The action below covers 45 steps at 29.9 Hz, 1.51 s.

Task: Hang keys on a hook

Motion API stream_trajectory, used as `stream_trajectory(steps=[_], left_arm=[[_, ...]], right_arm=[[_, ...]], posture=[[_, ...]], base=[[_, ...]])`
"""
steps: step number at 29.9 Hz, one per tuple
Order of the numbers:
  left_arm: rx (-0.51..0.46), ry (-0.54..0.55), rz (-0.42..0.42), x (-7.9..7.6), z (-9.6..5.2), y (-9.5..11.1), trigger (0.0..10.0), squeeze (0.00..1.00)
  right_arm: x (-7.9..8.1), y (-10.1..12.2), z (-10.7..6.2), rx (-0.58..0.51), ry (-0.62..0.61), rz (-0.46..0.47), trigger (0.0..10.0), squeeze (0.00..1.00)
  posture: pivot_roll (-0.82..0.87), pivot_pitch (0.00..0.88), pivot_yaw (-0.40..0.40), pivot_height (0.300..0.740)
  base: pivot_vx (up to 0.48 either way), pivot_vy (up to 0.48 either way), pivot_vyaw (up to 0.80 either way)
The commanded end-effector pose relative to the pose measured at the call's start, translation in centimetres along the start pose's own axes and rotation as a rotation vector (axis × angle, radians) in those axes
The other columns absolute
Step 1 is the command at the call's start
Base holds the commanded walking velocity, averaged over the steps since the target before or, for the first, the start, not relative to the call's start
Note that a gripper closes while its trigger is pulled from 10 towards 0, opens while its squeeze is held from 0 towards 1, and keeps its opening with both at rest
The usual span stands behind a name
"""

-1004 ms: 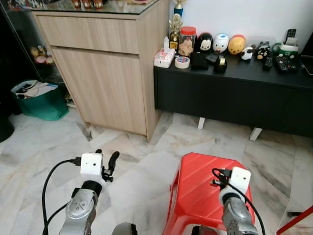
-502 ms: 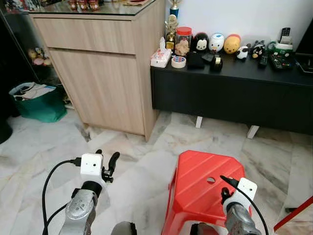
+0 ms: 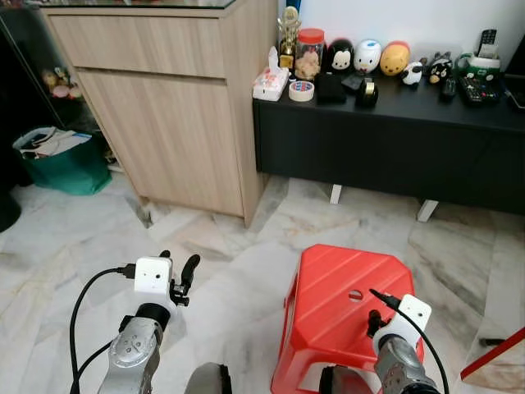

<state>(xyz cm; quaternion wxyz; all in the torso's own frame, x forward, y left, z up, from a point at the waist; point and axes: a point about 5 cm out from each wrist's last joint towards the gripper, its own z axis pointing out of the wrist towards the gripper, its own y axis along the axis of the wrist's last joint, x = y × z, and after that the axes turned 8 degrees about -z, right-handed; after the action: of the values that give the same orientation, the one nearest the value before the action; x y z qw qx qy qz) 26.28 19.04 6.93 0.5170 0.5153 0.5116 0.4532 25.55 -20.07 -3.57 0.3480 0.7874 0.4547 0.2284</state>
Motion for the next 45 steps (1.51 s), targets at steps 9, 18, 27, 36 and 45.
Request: stream_trajectory(steps=[9,18,27,36,45], left_arm=[[0.017,0.009,0.01,0.2,-0.2,-0.2,10.0,0.0],[0.028,0.016,0.014,0.4,-0.9,-0.5,10.0,0.0],[0.045,0.017,0.016,0.5,-1.2,-0.6,10.0,0.0],[0.061,0.009,0.012,0.4,-1.3,-0.9,10.0,0.0],[0.073,-0.001,0.003,0.1,-1.3,-1.1,10.0,0.0]], right_arm=[[-0.9,0.5,0.2,-0.019,-0.043,0.049,10.0,0.0],[-0.6,-0.4,0.0,0.031,-0.018,0.074,10.0,0.0],[-0.8,-2.9,-0.4,0.17,-0.012,0.123,10.0,0.0],[-0.5,-4.0,-0.7,0.228,0.026,0.086,0.0,0.0],[-0.9,-4.5,-0.8,0.256,0.023,0.06,0.0,0.0]], posture=[[0.09,0.125,0.019,0.63],[0.09,0.133,0.018,0.63],[0.1,0.136,0.02,0.63],[0.1,0.141,0.025,0.63],[0.09,0.146,0.02,0.63]], base=[[0.0,0.0,0.0],[0.0,0.0,0.0],[0.0,0.0,0.0],[0.0,0.0,0.0],[0.0,0.0,0.0]])
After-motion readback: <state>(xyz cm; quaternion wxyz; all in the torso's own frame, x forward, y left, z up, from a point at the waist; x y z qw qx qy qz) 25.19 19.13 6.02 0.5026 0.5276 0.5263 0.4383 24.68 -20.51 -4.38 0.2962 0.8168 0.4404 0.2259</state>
